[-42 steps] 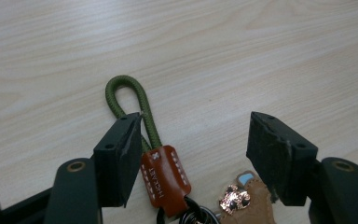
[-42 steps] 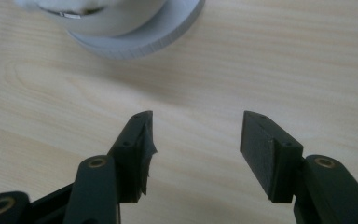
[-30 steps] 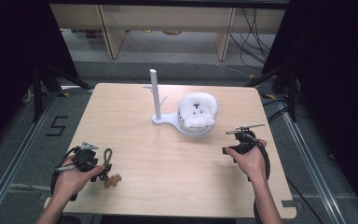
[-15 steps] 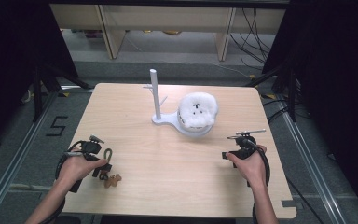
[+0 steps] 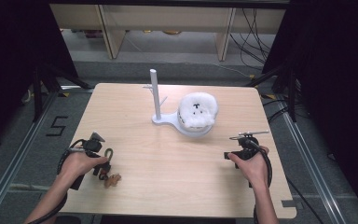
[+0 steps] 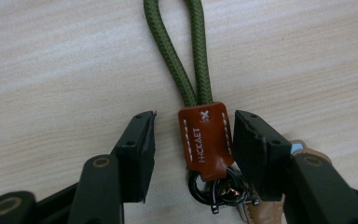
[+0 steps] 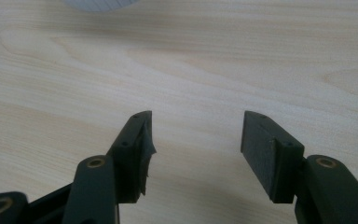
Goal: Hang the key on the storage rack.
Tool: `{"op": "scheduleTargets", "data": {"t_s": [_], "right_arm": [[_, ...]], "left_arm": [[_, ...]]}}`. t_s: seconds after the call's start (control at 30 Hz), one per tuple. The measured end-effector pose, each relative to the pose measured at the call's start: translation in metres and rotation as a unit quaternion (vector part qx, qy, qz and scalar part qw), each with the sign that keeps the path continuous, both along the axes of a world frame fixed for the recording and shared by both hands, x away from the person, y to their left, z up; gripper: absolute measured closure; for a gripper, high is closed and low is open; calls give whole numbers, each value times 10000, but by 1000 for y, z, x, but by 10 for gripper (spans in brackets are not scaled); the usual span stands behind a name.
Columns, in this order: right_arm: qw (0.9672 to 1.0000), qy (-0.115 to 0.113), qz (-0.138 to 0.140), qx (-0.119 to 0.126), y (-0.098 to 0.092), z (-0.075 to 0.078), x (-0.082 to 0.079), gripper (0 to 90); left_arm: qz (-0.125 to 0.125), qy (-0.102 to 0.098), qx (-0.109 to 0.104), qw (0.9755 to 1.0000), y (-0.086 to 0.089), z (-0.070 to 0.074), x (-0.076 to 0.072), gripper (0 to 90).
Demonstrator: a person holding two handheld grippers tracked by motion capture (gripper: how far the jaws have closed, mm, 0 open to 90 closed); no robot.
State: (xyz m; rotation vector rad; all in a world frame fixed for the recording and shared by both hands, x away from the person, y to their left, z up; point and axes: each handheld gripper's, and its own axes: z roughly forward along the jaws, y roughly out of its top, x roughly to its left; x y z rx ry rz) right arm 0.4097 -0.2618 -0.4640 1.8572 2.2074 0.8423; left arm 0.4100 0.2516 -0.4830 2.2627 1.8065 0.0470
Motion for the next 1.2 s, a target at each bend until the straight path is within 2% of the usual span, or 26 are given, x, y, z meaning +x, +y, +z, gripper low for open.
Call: {"op": "scheduleTargets", "data": {"t_s": [0.1,0.13,0.17,0.27,0.3,0.33,0.37,0.43,0.47,0.5,0.57,0.73,0.77,0.83,0.9,1.03,1.07,1.1,1.2], "right_arm": [[10000,-43,58,-48,-1,-1,0,446],[10000,-60,47,-55,0,-1,0,446],[10000,-58,59,-55,0,-1,0,446],[10000,5,-51,28,2,1,-1,446],[10000,-75,39,-29,0,0,0,445],[9998,-141,-37,-133,0,0,0,445],[9996,-104,-75,-237,1,1,-1,444],[9999,-93,32,-37,0,1,-1,444],[9999,-98,30,-30,0,0,-1,444],[10000,-27,-8,6,1,1,-1,444],[10000,-37,-7,9,0,1,-2,444],[10000,-54,7,5,0,1,-1,443],[9999,-113,35,-34,0,0,-1,442],[9999,-66,83,-34,0,0,-1,441],[9999,-92,38,-34,1,-1,-1,441],[9999,-93,20,-57,0,-2,-1,440],[9998,-106,2,-142,0,-2,-1,439],[10000,-89,43,-14,0,-1,-1,439],[9999,-83,86,61,-2,-1,-1,438]], "left_arm": [[35,81,21,10000,-2,1,1,488],[123,41,21,9999,-4,0,1,493],[7,53,97,9999,-3,0,2,496],[-35,64,227,9997,-5,1,1,516],[63,55,251,9997,-8,0,0,530],[-38,46,353,9994,-7,1,0,548],[-75,62,413,9991,-8,1,-1,560],[-77,45,508,9987,-10,1,-1,585],[-170,72,569,9982,-9,1,-1,600],[-81,125,517,9986,-11,1,-1,614],[-77,158,532,9984,-11,1,-1,637],[-228,207,542,9981,-11,1,-1,656],[-282,242,550,9978,-11,1,0,657],[-329,247,561,9976,-11,1,0,659],[-555,374,627,9958,-9,3,1,660],[-688,359,662,9948,-10,3,1,664],[-713,309,665,9948,-11,3,0,665],[-777,250,688,9943,-11,2,-1,666],[-814,214,652,9943,-11,3,-3,668]]}}
